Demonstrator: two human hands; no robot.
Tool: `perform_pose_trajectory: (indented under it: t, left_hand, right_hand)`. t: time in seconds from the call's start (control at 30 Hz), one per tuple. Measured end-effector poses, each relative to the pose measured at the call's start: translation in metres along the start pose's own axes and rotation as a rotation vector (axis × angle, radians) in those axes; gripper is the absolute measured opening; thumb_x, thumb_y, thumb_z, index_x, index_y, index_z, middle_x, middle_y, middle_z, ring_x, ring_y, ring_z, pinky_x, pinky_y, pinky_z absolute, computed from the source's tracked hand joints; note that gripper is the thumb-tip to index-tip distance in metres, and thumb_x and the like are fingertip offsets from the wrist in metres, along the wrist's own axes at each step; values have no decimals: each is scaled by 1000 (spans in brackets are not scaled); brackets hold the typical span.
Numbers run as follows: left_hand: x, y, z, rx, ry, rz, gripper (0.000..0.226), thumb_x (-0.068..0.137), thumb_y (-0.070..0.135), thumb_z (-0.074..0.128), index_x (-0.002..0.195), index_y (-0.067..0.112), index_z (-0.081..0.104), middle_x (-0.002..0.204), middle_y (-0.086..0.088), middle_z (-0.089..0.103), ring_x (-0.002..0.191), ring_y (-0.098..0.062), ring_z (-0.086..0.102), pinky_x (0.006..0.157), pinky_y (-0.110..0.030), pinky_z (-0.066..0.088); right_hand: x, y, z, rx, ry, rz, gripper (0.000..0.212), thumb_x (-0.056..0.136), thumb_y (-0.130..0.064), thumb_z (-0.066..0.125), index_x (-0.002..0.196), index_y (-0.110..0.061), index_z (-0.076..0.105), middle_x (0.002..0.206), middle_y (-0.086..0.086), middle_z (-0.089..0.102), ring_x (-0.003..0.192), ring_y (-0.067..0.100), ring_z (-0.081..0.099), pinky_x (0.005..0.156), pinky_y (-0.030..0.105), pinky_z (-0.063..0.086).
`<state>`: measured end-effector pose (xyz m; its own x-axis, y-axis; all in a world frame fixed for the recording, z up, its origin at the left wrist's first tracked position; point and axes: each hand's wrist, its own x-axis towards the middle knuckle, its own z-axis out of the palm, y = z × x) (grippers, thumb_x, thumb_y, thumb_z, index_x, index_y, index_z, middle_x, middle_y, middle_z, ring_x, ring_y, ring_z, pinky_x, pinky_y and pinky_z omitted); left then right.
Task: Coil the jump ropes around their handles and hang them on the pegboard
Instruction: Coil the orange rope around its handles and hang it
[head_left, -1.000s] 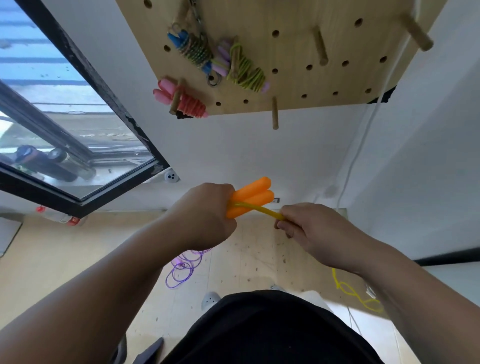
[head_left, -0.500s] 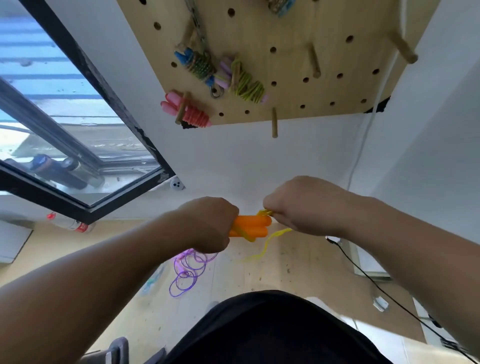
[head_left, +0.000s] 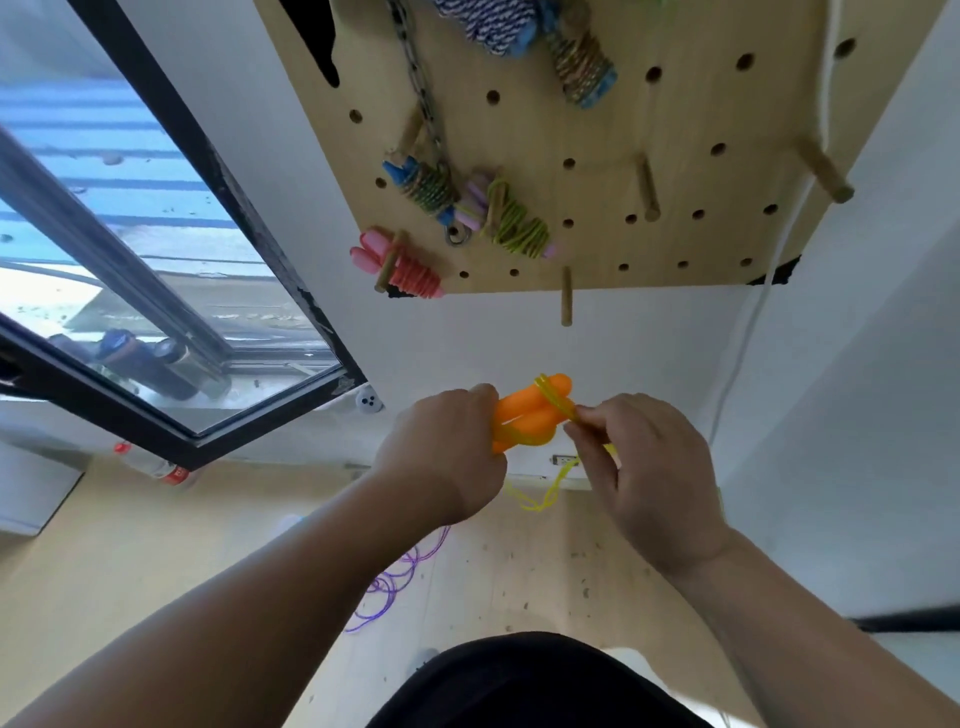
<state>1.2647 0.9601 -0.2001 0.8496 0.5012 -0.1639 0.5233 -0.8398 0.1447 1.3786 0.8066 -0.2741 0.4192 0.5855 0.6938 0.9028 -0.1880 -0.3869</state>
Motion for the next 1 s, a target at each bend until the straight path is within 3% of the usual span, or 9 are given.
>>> perform_pose_trajectory:
  t: [0.2, 0.3, 0.4, 0.5, 0.6, 0.7, 0.83, 0.9, 1.0]
  left_hand:
    - [-9, 15, -27, 110, 179, 47, 25, 94, 34, 60, 109, 27, 41, 86, 7, 43, 83, -18, 50, 76, -35, 47]
    - [-4, 13, -49, 104, 335, 69, 25, 90, 28, 59, 96, 24, 35, 78, 7, 37, 76, -21, 44, 68, -35, 38]
    - [10, 3, -68, 153, 419, 50, 22, 87, 23, 59, 94, 20, 38, 78, 4, 41, 71, -24, 45, 66, -35, 38]
    - [18, -4, -73, 233, 392, 11, 17, 89, 21, 57, 97, 19, 43, 83, -2, 56, 71, -24, 49, 66, -35, 43]
    - [19, -3, -70, 321, 352, 46, 14, 90, 23, 53, 101, 20, 45, 95, -5, 66, 77, -28, 58, 70, -37, 48]
    - [19, 2, -67, 396, 348, 114, 19, 93, 25, 50, 110, 20, 47, 100, -4, 66, 85, -26, 61, 73, -37, 47]
    - [21, 9, -70, 503, 348, 166, 23, 96, 27, 49, 118, 20, 46, 104, -2, 65, 90, -25, 62, 75, -37, 46]
    - [23, 8, -71, 548, 343, 172, 24, 96, 27, 49, 119, 20, 46, 107, -1, 65, 92, -24, 61, 75, -37, 43]
    - [28, 1, -72, 575, 335, 152, 24, 95, 25, 51, 118, 20, 47, 107, -2, 66, 91, -25, 62, 71, -36, 37]
  right_hand:
    - [16, -5, -16, 120, 60, 71, 24, 100, -29, 56, 87, -8, 54, 68, 3, 56, 50, 22, 51, 42, 30, 41]
    - [39, -9, -18, 179, -167, 298, 23, 103, -42, 44, 102, -19, 43, 58, -11, 46, 45, 11, 48, 43, 25, 34]
    - [55, -1, -12, 105, -583, 399, 32, 107, -42, 32, 119, -25, 56, 72, -6, 64, 69, 16, 63, 68, 40, 53]
    - [62, 4, -19, 158, -603, 391, 30, 107, -40, 39, 127, -32, 61, 102, -15, 69, 97, 9, 61, 85, 32, 50]
    - [66, 6, -25, 407, -697, 437, 38, 94, -54, 61, 127, -36, 61, 116, -22, 66, 112, 0, 58, 93, 27, 46]
    - [74, 2, -30, 982, -723, 616, 60, 90, -68, 50, 115, -17, 70, 112, -2, 75, 113, 13, 67, 102, 34, 47]
    - [86, 5, -33, 1403, -842, 809, 83, 92, -62, 29, 104, 9, 70, 82, 28, 70, 78, 40, 71, 81, 43, 55]
    - [89, 7, -31, 1421, -926, 713, 72, 98, -56, 33, 94, 4, 72, 58, 16, 57, 48, 28, 54, 63, 37, 52]
    - [89, 9, -26, 1304, -874, 766, 58, 104, -50, 37, 67, -12, 61, 53, 1, 31, 48, 17, 25, 56, 31, 28]
